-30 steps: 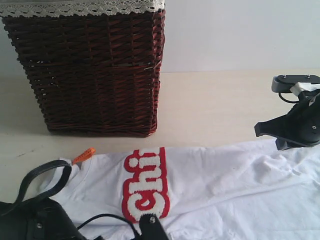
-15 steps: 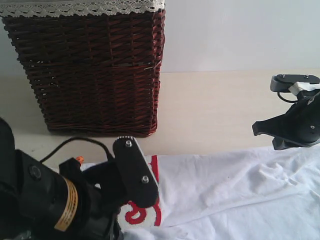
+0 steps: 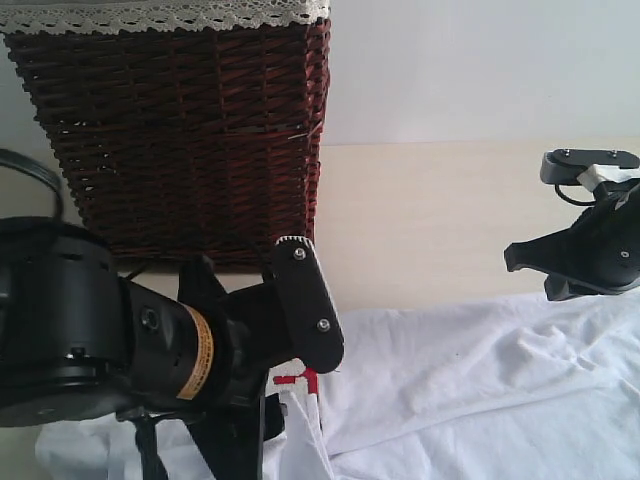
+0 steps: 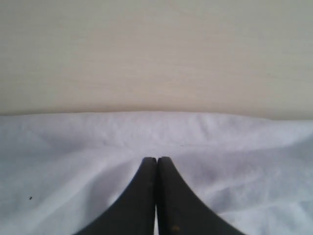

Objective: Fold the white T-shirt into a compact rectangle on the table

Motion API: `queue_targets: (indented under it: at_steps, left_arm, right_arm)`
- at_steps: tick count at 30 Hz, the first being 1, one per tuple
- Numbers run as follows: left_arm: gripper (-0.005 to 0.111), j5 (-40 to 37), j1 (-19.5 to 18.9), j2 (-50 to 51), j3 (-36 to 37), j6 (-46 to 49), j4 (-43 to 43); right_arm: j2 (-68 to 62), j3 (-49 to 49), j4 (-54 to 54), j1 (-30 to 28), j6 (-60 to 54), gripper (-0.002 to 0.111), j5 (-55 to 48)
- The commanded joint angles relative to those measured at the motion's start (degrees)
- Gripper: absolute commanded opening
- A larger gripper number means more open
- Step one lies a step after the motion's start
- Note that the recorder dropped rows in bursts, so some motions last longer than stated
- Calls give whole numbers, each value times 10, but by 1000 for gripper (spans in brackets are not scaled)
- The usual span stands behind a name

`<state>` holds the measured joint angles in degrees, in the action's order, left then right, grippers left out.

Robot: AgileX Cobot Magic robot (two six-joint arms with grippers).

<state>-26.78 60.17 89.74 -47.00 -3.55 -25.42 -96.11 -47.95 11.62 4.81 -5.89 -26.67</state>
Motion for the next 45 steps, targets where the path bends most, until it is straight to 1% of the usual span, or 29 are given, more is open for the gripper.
queue_targets:
  at_steps: [1, 3, 5, 8, 10, 11, 14, 15, 16, 23, 28, 29, 31, 35, 41, 45]
  left_arm:
    - [51, 16, -9, 24, -3, -97, -77]
    - [51, 2, -9, 18, -3, -141, -94]
    - [51, -18, -8, 6, -3, -172, -86]
    - [51, -79, -6, -22, -3, -173, -16]
    - [52, -116, -6, -37, 3, -136, 44]
    - [52, -116, -6, -40, 11, -115, 67]
    - [52, -55, -6, -33, 42, -46, 148]
    - [52, -37, -6, -27, 53, -24, 167]
    - [52, -23, -6, -17, 61, -20, 169]
    - [52, 47, -13, 20, 77, -20, 147]
    - [50, 67, -36, 29, 77, -48, 78]
    - [48, 67, -44, 29, 77, -51, 72]
    - [36, 67, -58, 29, 77, -52, 71]
    - [1, 76, -64, 29, 77, -50, 66]
    - [0, 140, -64, 29, 77, -6, 46]
    - [0, 162, -64, 29, 77, 49, -11]
  right_arm:
    - [4, 0, 2, -1, -5, 0, 6]
    - [4, 0, 3, -1, -6, 0, 7]
    - [4, 0, 3, -1, -6, 0, 7]
    - [4, 0, 4, -1, -6, 0, 6]
    - [4, 0, 5, -1, -7, 0, 7]
    - [4, 0, 5, -1, -7, 0, 9]
    - [4, 0, 5, -1, -7, 0, 11]
    - [4, 0, 5, -1, -7, 0, 9]
    - [4, 0, 5, -1, -7, 0, 8]
    - [4, 2, 5, -1, -11, 0, 7]
    - [4, 2, 10, -1, -15, 0, 11]
    - [4, 2, 17, -1, -16, 0, 11]
    - [4, 2, 17, -1, -20, 0, 12]
    - [4, 2, 17, -1, -20, 0, 12]
    - [4, 2, 17, -1, -20, 0, 12]
    - [4, 2, 17, -1, -20, 0, 13]
